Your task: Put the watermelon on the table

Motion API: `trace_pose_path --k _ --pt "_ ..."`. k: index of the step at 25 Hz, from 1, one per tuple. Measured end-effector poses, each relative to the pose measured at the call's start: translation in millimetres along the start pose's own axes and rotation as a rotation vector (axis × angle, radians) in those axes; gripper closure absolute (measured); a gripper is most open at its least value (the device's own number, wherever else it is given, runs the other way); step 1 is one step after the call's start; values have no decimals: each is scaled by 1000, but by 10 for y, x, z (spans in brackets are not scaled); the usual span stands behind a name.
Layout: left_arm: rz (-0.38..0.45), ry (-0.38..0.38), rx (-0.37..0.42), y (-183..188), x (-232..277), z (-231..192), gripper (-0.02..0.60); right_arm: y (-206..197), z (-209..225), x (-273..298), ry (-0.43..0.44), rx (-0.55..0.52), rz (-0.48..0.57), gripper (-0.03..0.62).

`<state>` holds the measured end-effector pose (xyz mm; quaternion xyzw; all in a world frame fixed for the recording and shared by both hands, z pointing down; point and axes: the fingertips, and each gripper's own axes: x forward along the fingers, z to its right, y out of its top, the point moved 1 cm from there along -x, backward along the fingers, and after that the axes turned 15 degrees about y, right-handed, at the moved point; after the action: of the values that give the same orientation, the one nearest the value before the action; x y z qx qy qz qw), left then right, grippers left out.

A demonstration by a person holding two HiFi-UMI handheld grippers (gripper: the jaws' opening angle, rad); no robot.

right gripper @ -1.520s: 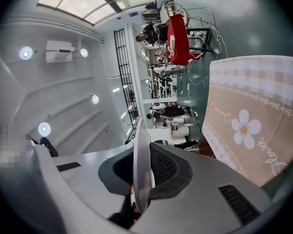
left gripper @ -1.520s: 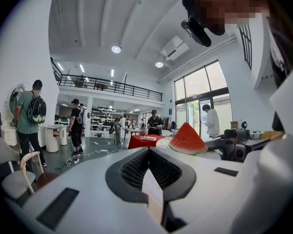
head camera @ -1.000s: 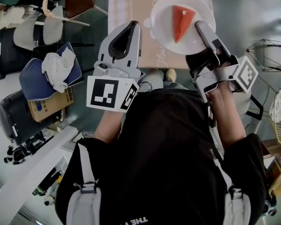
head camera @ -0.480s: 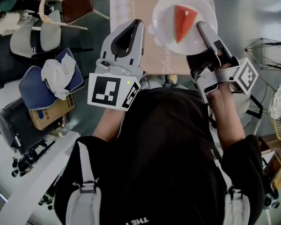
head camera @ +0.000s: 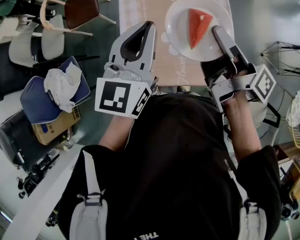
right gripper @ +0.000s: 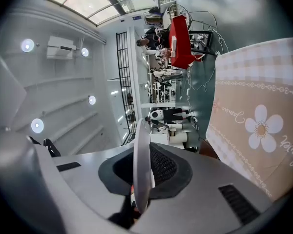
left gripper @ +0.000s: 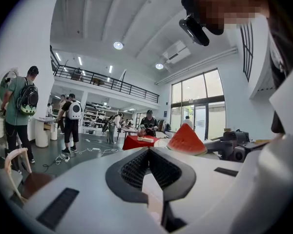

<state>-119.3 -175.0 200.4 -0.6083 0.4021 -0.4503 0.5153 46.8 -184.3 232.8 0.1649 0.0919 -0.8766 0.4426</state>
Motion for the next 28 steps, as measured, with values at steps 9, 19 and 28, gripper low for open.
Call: trace_pose_path --k 9,19,28 --pt "6 -32 -12 7 62 -120 567 -21 -26 57 9 -27 26 563" --pt "-6 -74 -34 -68 140 -233 568 -67 94 76 -12 -43 62 563" --pt "-22 -80 -45 -149 182 -410 568 -152 232 164 -13 -38 64 563"
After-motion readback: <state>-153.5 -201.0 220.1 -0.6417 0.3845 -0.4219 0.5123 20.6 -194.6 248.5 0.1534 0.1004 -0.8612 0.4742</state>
